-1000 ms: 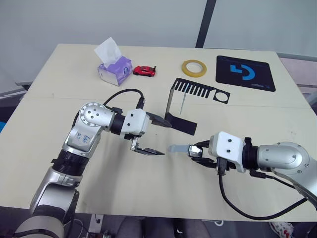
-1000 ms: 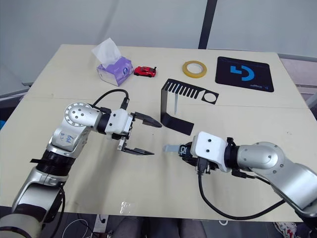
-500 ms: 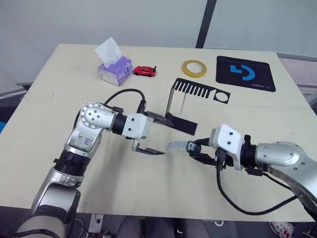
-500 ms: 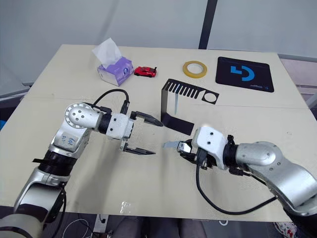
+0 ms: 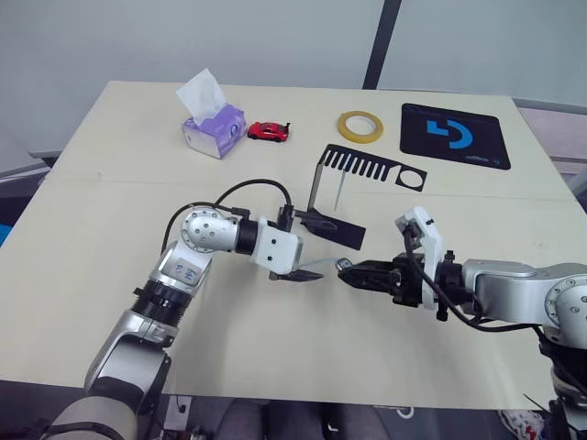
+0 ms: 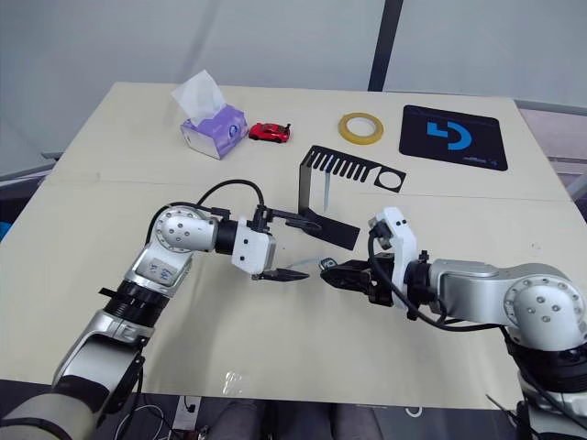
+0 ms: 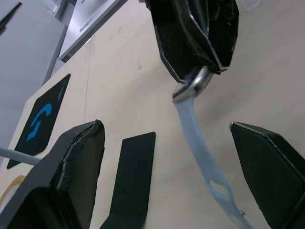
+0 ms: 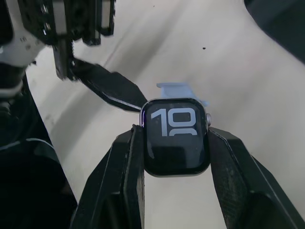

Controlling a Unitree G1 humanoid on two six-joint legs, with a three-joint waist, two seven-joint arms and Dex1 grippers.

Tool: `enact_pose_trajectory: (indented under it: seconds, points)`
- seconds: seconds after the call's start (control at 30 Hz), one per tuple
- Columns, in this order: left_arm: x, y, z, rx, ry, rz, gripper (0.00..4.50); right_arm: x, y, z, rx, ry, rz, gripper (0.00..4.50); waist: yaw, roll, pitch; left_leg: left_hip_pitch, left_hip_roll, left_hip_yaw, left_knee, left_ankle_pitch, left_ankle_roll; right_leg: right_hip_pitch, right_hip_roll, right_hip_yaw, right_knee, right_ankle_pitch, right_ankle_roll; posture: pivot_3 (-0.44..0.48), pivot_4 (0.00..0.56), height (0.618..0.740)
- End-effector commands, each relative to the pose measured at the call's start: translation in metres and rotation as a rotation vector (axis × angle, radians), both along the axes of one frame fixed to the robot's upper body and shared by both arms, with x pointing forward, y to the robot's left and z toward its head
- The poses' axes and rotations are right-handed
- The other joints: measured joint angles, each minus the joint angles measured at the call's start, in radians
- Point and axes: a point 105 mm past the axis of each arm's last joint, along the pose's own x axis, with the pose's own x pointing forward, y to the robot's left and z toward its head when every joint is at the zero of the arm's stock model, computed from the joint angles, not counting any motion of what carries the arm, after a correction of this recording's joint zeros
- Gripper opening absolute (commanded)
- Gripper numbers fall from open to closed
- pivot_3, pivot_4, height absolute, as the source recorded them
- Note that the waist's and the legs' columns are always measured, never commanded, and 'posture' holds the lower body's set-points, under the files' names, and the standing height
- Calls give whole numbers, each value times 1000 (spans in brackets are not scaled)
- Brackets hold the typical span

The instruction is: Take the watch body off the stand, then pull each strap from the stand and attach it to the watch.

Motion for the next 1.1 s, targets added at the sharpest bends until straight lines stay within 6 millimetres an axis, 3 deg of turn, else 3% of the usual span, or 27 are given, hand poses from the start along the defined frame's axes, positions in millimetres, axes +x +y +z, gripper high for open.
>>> enact_pose_trajectory:
  seconds: [0.03,0.13,0.17,0.5,0.6,0.67,1.1]
  points:
    - [8,-8,3,10,-39,40,4461,1,4,11,50,25,-35,1587,0,0,0,0,0,0,0,0,0,0,0,0,0,0,0,0,150,738]
    - [8,-13,1,9,-21,51,3847,4,3,9,48,51,-76,1587,0,0,0,0,0,0,0,0,0,0,0,0,0,0,0,0,150,738]
    - [8,-15,1,8,-15,56,3403,5,3,8,47,57,-86,1587,1,0,0,0,0,0,0,0,0,0,0,1,0,0,0,0,150,738]
    - [9,-17,2,11,-13,71,3403,8,4,4,39,69,-113,1587,1,0,0,-1,1,0,0,0,1,0,-1,5,-1,0,0,0,150,738]
    - [7,-19,2,4,-8,57,2641,8,4,4,37,69,-111,1587,1,0,0,-1,1,0,0,0,1,0,-1,5,-1,0,0,0,150,738]
    - [7,-18,1,12,-12,66,1825,8,4,4,34,69,-110,1587,1,0,0,-1,1,0,0,0,1,0,-1,5,-1,0,0,0,150,738]
    - [9,-23,1,3,-10,70,1825,7,5,4,28,67,-102,1587,2,0,0,-1,1,0,0,0,1,0,-1,5,-2,0,0,0,150,738]
